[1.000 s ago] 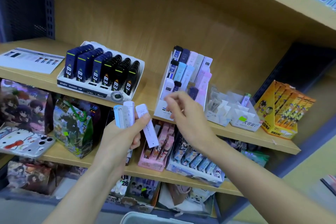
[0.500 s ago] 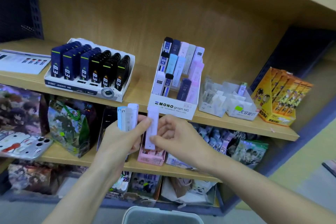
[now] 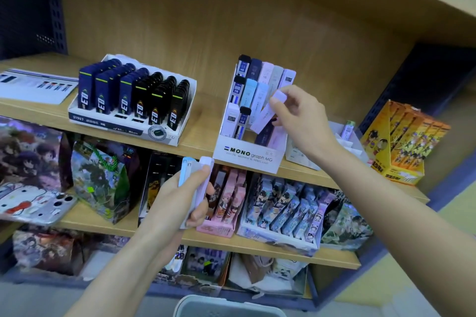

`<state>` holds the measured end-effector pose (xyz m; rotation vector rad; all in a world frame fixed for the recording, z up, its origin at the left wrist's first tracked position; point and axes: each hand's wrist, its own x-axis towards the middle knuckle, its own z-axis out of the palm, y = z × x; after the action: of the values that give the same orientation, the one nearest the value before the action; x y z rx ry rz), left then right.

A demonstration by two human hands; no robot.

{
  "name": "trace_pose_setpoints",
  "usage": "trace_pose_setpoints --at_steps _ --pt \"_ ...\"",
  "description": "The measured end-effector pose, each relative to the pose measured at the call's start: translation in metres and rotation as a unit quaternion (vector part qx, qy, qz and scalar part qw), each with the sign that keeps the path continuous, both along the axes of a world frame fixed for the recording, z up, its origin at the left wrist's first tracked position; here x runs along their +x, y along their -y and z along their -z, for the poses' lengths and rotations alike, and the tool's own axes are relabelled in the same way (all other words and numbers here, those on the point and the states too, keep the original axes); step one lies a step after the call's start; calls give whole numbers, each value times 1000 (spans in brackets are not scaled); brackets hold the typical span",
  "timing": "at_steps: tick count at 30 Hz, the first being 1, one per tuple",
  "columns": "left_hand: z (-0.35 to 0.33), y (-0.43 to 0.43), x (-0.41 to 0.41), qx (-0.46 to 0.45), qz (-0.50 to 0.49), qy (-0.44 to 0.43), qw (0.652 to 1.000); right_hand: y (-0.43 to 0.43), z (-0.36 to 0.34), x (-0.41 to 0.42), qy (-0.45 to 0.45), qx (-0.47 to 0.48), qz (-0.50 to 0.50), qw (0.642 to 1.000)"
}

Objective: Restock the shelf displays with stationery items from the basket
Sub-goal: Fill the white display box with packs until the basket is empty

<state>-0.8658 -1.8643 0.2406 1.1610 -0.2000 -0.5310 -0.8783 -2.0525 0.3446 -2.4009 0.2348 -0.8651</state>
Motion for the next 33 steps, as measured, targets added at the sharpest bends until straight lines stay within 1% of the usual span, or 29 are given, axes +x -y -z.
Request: trace_pose_setpoints --at_steps 3,7,10,13,16,19,21,23,24,25,27,30,33 --pt "-1 -2 -2 15 5 6 1000 2 4 10 -24 -89 5 996" --pt "-1 -5 -1 29 1 -2 1000 6 11 17 -66 -163 2 984" --pt "-1 -6 0 29 -3 -8 1000 11 13 21 -82 -233 30 969" --pt "-1 -6 0 31 -5 -7 999 8 12 21 -75 -245 41 966" --pt "-1 -5 0 31 -8 -7 999 5 14 21 -68 -271 31 960" --pt "0 -5 4 19 -11 -31 999 3 18 21 -64 -290 31 954" --pt "1 -5 6 14 -7 -38 999 -2 21 17 -32 -263 24 964" --pt "1 -7 4 14 1 -20 1000 -14 24 8 -3 -201 0 980" --pt "1 -8 2 14 5 -6 1000 -21 27 2 -6 -162 -19 987" --pt "1 -8 0 16 8 11 1000 -29 29 -5 -24 -121 -39 992" --pt "0 -9 -3 22 11 42 999 -43 35 -17 -89 -53 -73 992" --pt "-3 -6 -5 17 20 67 997 -55 43 -27 -176 31 -123 976" --pt "-3 -6 -8 5 34 57 998 -55 47 -29 -178 95 -144 969"
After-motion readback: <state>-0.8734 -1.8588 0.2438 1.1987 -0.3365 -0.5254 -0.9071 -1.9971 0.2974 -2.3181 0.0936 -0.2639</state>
